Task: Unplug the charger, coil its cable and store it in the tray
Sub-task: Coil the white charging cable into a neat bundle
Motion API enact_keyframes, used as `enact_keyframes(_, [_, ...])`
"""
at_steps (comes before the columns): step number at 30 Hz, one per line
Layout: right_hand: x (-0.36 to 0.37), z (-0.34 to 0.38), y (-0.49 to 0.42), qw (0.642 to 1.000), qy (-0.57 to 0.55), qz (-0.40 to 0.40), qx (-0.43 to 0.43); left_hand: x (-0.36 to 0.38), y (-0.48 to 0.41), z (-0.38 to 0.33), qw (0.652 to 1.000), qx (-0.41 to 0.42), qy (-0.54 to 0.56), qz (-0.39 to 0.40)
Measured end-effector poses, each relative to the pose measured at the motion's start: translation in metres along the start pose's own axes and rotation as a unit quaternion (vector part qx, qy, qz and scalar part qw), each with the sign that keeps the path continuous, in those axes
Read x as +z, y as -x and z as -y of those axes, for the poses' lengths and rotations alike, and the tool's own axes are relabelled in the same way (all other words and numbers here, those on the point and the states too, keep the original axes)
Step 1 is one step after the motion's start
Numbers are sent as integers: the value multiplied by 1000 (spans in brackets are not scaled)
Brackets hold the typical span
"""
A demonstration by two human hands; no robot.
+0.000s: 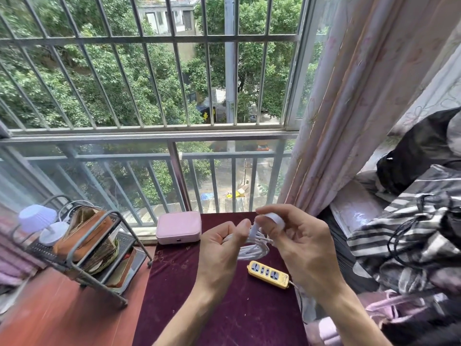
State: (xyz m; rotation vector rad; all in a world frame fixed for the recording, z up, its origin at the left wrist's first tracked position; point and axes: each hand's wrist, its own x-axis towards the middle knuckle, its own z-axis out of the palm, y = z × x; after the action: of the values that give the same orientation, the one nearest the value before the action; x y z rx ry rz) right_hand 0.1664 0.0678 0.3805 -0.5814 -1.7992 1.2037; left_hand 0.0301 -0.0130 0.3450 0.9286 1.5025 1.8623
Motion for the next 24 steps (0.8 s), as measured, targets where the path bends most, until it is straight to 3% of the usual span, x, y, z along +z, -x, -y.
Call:
enact_keyframes(12, [-3, 9, -14, 996, -70, -32, 50, -1, 7, -1, 999, 11, -21, 42])
enact_keyframes(16, [-4, 15, -10, 997, -67, -31, 19, -1, 5, -1, 999, -4, -24, 26])
enact_keyframes(20, [-3, 16, 9, 997, -2, 56, -56, -1, -4, -7, 999, -36, 29, 10])
enact_keyframes(24, [3, 2, 23, 976, 137, 128, -112, 0, -10, -9, 994, -90, 60, -14])
